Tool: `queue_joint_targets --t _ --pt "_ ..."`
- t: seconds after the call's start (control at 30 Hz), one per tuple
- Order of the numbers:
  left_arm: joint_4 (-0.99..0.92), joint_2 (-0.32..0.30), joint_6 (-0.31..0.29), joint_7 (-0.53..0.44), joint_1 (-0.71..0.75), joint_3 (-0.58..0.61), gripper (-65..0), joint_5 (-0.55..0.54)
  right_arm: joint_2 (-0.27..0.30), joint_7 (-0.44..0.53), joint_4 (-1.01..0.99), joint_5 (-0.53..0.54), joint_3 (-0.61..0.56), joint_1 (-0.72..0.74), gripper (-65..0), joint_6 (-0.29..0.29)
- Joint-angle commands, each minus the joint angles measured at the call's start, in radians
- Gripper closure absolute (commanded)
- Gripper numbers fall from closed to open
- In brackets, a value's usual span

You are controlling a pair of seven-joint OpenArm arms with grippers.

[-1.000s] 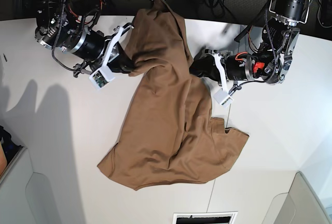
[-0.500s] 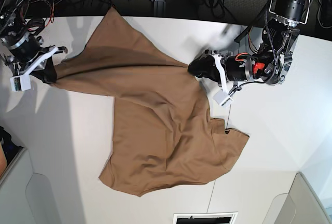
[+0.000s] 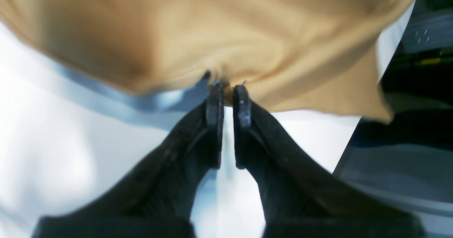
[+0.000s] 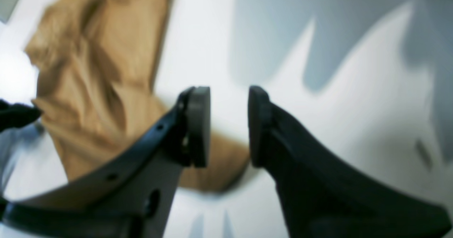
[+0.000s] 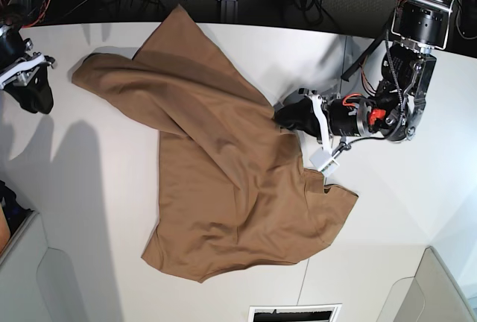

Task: Layout the t-shirt on the table in an organized manner, then fold the t-shirt properly
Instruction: 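Regrasp the shirt with both grippers and pull them apart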

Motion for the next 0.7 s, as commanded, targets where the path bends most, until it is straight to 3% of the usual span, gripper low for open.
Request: queue_joint_targets --t 0.0,0.07,0.17,0.27,0.47,0.67 --pt "0.032 -0.016 -0.004 -0.001 -0.023 -0.008 -7.2 -0.032 0.013 0.030 0.018 0.013 -0.017 0.036 -18.0 0.008" --pt "0.074 -0.029 -0.004 0.012 -0.023 -0.008 -7.2 -0.047 0.013 0.030 0.012 -0.019 -0.079 0.090 -14.2 0.007" --pt "0.147 -0.029 -0.004 0.047 -0.020 -0.008 -7.2 -0.063 0.013 0.054 -0.035 -0.118 -0.216 0.166 0.0 0.007" --pt "0.199 -0.029 -0.004 0.056 -0.018 -0.008 -7.2 -0.068 0.012 0.104 -0.130 -0.230 -0.370 0.245 0.0 0.007" --pt "0.212 -0.022 -0.004 0.190 0.071 -0.007 -7.2 -0.264 0.005 0.168 -0.402 -0.372 -0.605 0.391 0.0 0.001" --pt "0.223 0.082 -0.004 0.220 0.166 -0.004 -7.2 -0.300 0.005 0.243 -0.650 -0.420 -0.706 0.531 0.0 -0.001"
